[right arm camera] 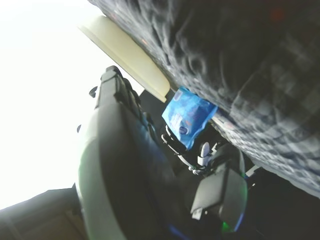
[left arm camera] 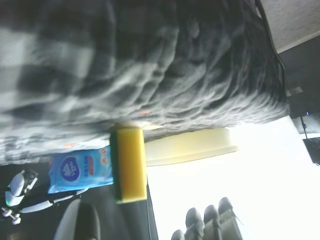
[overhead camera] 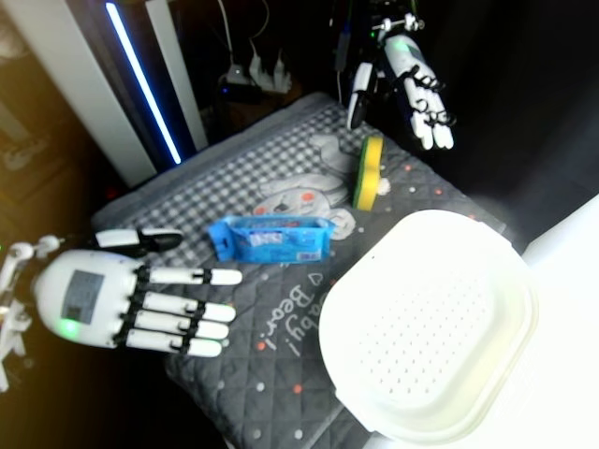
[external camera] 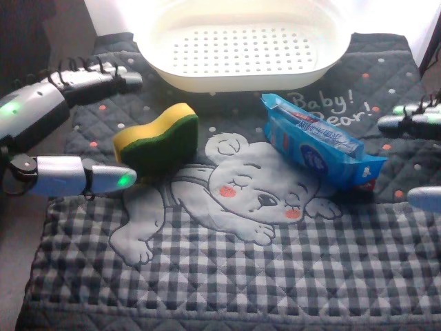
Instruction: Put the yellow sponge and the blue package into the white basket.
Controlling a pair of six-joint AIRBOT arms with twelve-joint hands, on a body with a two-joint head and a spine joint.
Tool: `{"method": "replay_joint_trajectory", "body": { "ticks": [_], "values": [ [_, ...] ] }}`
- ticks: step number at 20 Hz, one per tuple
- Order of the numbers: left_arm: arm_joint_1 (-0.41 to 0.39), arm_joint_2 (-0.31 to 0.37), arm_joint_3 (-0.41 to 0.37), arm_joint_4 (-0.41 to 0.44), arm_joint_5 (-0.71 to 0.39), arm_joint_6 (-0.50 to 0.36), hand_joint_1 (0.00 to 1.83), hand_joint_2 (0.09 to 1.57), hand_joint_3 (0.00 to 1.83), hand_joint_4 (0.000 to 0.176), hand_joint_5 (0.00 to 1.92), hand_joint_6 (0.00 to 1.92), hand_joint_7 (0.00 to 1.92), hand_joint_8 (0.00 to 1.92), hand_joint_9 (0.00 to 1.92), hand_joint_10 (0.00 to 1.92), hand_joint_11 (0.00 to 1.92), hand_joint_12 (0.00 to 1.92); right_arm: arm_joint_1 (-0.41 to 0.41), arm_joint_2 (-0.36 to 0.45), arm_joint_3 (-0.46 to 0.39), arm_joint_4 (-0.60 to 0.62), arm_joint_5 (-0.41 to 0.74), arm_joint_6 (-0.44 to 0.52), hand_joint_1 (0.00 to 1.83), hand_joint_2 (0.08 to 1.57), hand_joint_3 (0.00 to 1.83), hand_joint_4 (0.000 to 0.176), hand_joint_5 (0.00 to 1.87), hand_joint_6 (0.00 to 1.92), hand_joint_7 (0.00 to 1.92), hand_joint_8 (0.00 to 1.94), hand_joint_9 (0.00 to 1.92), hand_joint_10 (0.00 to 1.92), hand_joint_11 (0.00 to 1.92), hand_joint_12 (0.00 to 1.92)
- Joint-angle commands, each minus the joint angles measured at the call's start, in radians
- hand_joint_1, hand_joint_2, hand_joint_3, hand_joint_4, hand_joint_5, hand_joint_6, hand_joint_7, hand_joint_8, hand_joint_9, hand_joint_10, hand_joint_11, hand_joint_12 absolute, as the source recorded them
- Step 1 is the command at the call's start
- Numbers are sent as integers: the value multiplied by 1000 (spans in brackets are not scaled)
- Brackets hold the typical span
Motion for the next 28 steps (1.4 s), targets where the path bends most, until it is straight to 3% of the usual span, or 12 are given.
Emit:
{"method": "replay_joint_trajectory", "body": {
  "ticks": [1, 4, 7, 8, 10, 12, 14, 16, 18, 21, 27, 28],
  "values": [
    [-14, 2, 5, -10, -115, -5, 727, 1009, 6, 31, 374, 5, 229, 5, 126, 11, 0, 276, 7, 8, 2, 26, 115, 1, 477, 1092, 1, 137, 412, 0, 340, 0, 306, 1, 158, 550],
    [-14, 2, 5, -10, -115, -5, 775, 1013, 0, 33, 374, 0, 218, 0, 123, 2, 0, 243, 7, 8, -1, 26, 116, 2, 468, 1052, 0, 154, 405, 0, 335, 0, 314, 0, 201, 388],
    [-30, -8, 13, -7, -116, -4, 713, 1011, 0, 0, 377, 2, 212, 1, 110, 0, 0, 187, 61, 4, -11, 8, 149, 15, 499, 917, 5, 175, 233, 0, 175, 0, 205, 0, 89, 415],
    [-30, -8, 12, -8, -124, -5, 699, 1013, 0, 4, 364, 0, 198, 0, 98, 0, 0, 187, 94, -1, -12, -15, 149, 15, 548, 883, 0, 176, 143, 0, 121, 0, 145, 0, 17, 409],
    [-33, -9, 13, -9, -125, -6, 720, 1011, 1, 82, 363, 0, 183, 3, 96, 3, 0, 295, 147, -13, -12, -52, 149, 15, 589, 851, 5, 176, 13, 0, 41, 3, 57, 0, 0, 342],
    [-40, -17, 18, -6, -123, -5, 702, 995, 0, 40, 388, 3, 237, 9, 152, 15, 0, 438, 169, -15, -16, -66, 151, 15, 608, 852, 4, 176, 0, 0, 6, 0, 41, 3, 0, 268],
    [-44, -23, 21, -6, -122, -5, 682, 994, 0, 44, 388, 2, 295, 7, 203, 16, 0, 576, 175, -20, -22, -65, 172, 15, 635, 847, 0, 176, 0, 0, 0, 0, 30, 3, 0, 115],
    [-46, -28, 26, -7, -117, -6, 657, 991, 0, 62, 383, 1, 274, 1, 173, 2, 0, 413, 180, -42, -21, -62, 182, 15, 671, 835, 0, 176, 0, 0, 0, 0, 8, 0, 0, 33],
    [-57, -41, 35, -7, -103, -6, 735, 992, 0, 55, 370, 0, 232, 1, 139, 1, 0, 455, 190, -71, -10, -55, 183, 15, 665, 817, 0, 176, 0, 0, 0, 0, 23, 9, 22, 41],
    [-96, -78, 62, 6, -67, -7, 610, 967, 0, 69, 348, 0, 242, 1, 169, 4, 0, 645, 197, -115, 15, -34, 174, 15, 630, 856, 9, 176, 0, 0, 0, 0, 62, 16, 69, 74],
    [-130, -137, 118, 22, 1, -30, 593, 934, 0, 9, 364, 3, 271, 8, 231, 16, 0, 735, 232, -184, 77, -34, 88, 12, 564, 890, 0, 176, 0, 0, 0, 0, 10, 3, 0, 620],
    [-130, -150, 133, 25, 13, -43, 615, 945, 0, 12, 371, 0, 290, 2, 260, 8, 0, 810, 236, -192, 84, -35, 72, 9, 591, 873, 0, 176, 0, 0, 0, 0, 3, 1, 0, 531]
  ]
}}
